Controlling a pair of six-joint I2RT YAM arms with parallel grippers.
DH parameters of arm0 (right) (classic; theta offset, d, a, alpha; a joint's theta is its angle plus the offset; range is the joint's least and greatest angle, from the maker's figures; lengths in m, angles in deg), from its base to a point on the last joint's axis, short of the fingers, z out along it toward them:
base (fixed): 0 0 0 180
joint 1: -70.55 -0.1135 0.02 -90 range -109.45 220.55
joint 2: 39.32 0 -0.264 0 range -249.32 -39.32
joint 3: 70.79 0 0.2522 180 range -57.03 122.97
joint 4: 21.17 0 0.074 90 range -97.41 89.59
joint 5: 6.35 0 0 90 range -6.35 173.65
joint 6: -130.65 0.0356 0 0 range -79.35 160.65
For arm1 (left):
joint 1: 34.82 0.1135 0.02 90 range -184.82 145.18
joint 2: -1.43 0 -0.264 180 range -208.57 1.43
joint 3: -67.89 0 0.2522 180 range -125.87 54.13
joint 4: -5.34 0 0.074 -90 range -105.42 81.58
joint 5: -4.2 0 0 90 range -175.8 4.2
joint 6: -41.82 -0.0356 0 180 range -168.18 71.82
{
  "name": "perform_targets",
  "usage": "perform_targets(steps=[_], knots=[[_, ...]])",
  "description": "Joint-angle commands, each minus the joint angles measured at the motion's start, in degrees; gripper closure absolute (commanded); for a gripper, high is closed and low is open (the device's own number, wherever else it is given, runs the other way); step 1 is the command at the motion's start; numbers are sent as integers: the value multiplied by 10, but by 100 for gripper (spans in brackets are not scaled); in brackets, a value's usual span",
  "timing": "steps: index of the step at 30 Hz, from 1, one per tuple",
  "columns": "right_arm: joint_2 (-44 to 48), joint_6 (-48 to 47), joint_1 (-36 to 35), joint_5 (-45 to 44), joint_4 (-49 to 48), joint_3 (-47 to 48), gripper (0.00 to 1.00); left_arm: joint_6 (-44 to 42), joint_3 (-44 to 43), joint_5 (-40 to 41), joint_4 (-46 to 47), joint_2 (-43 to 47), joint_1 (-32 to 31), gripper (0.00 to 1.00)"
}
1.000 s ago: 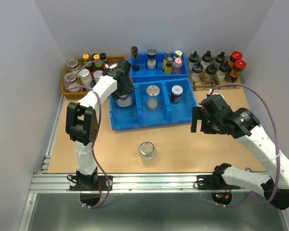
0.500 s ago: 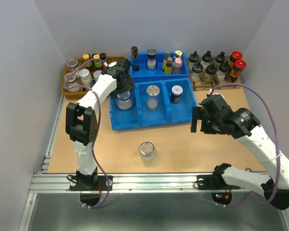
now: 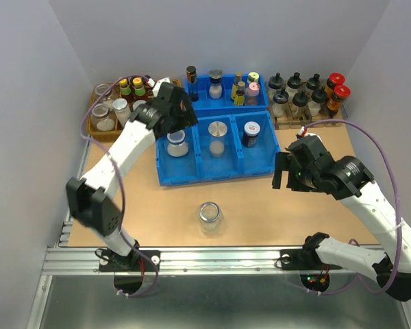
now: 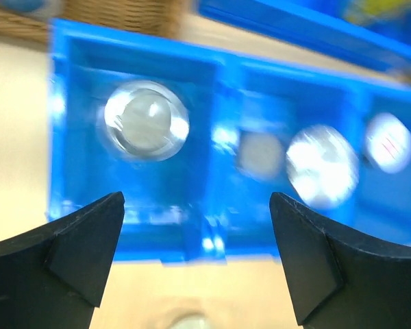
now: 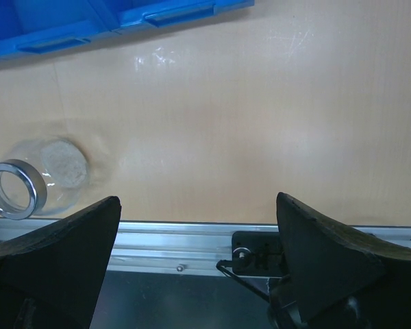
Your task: Organize the condiment bottles
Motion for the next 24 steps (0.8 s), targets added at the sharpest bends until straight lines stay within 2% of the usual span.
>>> perform_targets(steps=[1, 4, 8, 13, 16, 20, 24], knots=[[11, 14, -3, -19, -7, 3, 0, -90, 128, -72, 77, 151, -68, 1], [11, 15, -3, -20, -5, 9, 0, -126, 230, -163, 103, 203, -119, 1], [9, 15, -3, -15, -4, 9, 0, -156, 300, -173, 110, 248, -222, 1], [10, 15, -3, -8, -2, 7, 0, -171, 317, -138, 89, 217, -285, 1], [16, 16, -3, -7, 0, 4, 0, -180, 318, -138, 90, 190, -301, 1], [23, 18, -3, -7, 8, 3, 0, -190, 306, -85, 73, 150, -316, 1], [30, 21, -3, -7, 16, 3, 0, -191, 301, -71, 58, 126, -325, 1]])
